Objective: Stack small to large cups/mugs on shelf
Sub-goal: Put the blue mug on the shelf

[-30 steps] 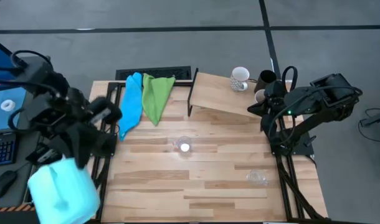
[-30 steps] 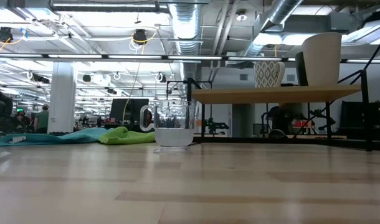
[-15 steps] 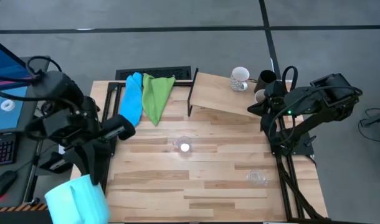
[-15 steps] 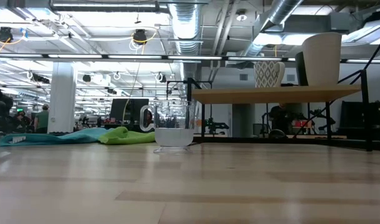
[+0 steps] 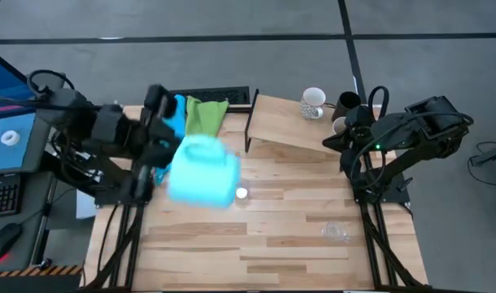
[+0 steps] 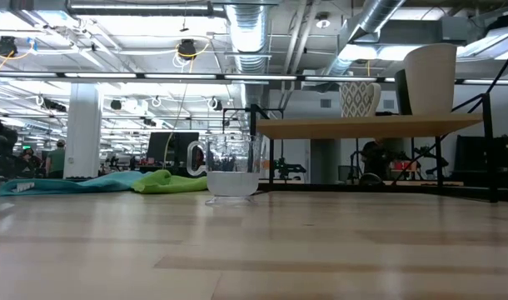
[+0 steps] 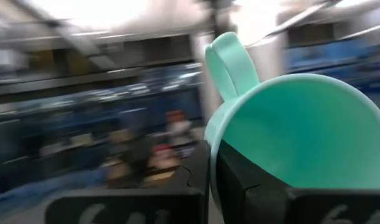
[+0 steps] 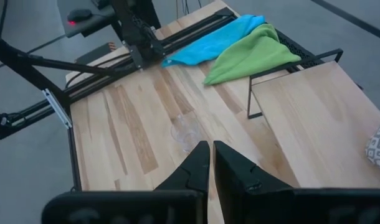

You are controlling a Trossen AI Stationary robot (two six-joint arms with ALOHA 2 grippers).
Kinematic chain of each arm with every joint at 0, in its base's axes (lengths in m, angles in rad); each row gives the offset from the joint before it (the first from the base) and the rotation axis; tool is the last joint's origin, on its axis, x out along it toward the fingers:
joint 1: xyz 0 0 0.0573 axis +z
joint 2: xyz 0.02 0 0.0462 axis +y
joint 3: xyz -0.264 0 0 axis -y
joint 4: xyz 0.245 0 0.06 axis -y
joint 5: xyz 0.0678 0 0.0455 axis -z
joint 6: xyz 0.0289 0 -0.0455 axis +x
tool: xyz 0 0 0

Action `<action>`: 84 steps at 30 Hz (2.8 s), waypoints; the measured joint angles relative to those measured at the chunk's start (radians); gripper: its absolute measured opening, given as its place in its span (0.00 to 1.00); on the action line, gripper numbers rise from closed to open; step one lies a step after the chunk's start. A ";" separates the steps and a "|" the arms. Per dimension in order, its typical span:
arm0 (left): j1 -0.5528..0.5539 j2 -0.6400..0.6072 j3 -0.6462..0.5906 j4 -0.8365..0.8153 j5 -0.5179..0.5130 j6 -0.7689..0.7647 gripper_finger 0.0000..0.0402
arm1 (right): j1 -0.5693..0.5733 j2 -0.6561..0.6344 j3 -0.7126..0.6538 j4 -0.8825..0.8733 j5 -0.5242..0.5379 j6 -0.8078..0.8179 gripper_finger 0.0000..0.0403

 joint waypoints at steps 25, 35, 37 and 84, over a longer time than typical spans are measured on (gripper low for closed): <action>0.289 0.055 0.000 -0.125 -0.788 0.006 0.00 | 0.000 0.000 0.000 0.035 0.000 0.123 0.11; 0.519 0.107 0.001 -0.357 -0.477 -0.288 0.00 | 0.000 0.000 0.000 0.036 0.000 0.132 0.11; 0.546 0.130 0.001 -0.413 -0.434 -0.336 0.00 | 0.000 0.000 0.000 0.037 0.000 0.132 0.11; 0.759 0.534 0.000 -0.681 -0.025 -0.523 0.00 | 0.000 0.000 0.000 0.035 0.000 0.121 0.11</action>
